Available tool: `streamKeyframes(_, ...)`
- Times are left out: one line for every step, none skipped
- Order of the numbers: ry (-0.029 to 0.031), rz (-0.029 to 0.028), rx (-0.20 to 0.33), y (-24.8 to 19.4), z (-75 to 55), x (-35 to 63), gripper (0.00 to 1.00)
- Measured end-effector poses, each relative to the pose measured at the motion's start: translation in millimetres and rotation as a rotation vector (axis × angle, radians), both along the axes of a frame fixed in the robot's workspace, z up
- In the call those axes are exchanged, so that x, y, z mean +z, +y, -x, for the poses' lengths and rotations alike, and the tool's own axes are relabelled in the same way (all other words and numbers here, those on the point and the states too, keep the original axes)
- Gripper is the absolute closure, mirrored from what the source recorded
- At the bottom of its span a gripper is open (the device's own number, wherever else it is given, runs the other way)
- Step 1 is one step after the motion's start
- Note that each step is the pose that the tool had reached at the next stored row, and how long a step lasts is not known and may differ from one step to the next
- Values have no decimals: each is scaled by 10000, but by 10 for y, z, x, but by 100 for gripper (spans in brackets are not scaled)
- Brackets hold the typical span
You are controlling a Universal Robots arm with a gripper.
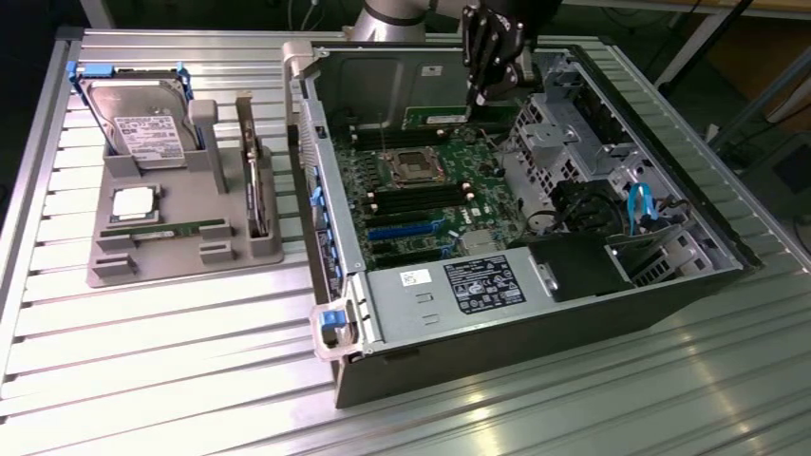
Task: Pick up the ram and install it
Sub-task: 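Insert the ram into the slot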
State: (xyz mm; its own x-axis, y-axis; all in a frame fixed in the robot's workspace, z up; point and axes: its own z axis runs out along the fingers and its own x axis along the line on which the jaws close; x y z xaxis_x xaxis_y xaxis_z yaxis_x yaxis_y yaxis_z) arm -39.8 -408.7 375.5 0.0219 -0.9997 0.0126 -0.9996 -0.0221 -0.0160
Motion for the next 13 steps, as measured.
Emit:
streamKeyframes(0,-1,0,0,0,-24,87)
streamKeyframes(0,-1,0,0,0,-48,87)
streamKeyframes(0,-1,0,0,0,-73,87)
streamKeyframes(0,-1,0,0,0,-103,87)
streamKeyframes(0,-1,0,0,0,-134,87)
streamKeyframes(0,-1,0,0,0,-169,87)
streamKeyframes(0,-1,0,0,0,-190,87)
streamKeyframes(0,-2,0,0,0,-209,87)
streamKeyframes(0,-1,0,0,0,-218,87)
streamKeyframes(1,1,0,0,0,-222,87)
streamKeyframes(1,1,0,0,0,-222,87)
streamKeyframes(0,0,0,0,0,-222,87)
streamKeyframes(-2,-4,0,0,0,-234,87)
